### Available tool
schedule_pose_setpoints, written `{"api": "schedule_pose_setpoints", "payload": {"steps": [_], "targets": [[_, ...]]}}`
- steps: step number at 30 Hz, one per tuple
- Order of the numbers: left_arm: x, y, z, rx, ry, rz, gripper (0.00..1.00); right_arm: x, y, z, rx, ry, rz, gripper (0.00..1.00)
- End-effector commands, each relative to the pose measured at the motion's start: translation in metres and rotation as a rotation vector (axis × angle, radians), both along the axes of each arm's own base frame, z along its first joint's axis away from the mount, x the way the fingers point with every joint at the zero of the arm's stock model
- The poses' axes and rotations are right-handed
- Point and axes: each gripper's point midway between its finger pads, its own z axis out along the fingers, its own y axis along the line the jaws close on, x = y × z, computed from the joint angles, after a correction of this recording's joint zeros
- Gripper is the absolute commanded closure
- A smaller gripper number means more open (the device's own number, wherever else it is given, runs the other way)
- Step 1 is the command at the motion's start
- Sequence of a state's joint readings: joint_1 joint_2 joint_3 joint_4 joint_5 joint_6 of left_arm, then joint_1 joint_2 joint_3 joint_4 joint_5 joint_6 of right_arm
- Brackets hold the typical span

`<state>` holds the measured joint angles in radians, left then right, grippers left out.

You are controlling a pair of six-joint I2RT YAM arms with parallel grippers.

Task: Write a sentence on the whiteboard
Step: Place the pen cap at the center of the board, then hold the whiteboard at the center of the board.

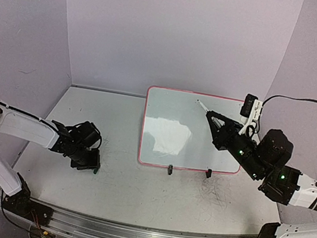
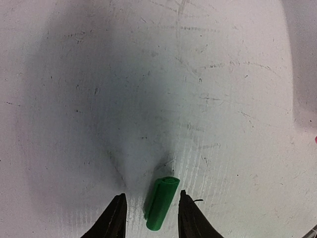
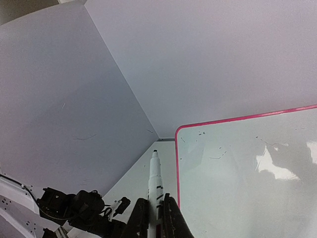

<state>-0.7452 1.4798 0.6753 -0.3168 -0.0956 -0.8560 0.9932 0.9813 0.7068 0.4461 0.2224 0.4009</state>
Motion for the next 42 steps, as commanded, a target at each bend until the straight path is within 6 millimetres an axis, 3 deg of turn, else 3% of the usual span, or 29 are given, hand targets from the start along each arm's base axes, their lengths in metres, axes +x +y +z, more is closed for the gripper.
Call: {"api": "schedule_pose_setpoints", "payload": {"steps": [1, 6, 18, 30, 35, 42], "targets": [[0.018, -0.008, 0.033, -0.023, -0.096, -0.007, 0.63, 0.001, -0.007, 0.014, 0.027, -0.027, -0.028, 1.0], [0.024, -0.011, 0.057, -0.044, -0.148, -0.014, 0.58, 0.004, -0.013, 0.01, 0.03, -0.01, -0.06, 1.0], [0.034, -0.018, 0.122, -0.114, -0.293, -0.09, 0.31, 0.02, -0.009, 0.017, -0.01, 0.012, -0.138, 1.0], [0.021, -0.035, 0.142, -0.238, -0.275, -0.245, 0.17, 0.033, 0.01, 0.023, -0.101, 0.022, -0.142, 1.0], [0.026, -0.041, 0.18, -0.336, -0.355, -0.305, 0.12, 0.031, 0.004, 0.01, -0.169, 0.064, -0.149, 1.0], [0.037, -0.075, 0.24, -0.571, -0.496, -0.472, 0.11, 0.029, 0.027, -0.021, -0.346, 0.187, -0.112, 1.0]]}}
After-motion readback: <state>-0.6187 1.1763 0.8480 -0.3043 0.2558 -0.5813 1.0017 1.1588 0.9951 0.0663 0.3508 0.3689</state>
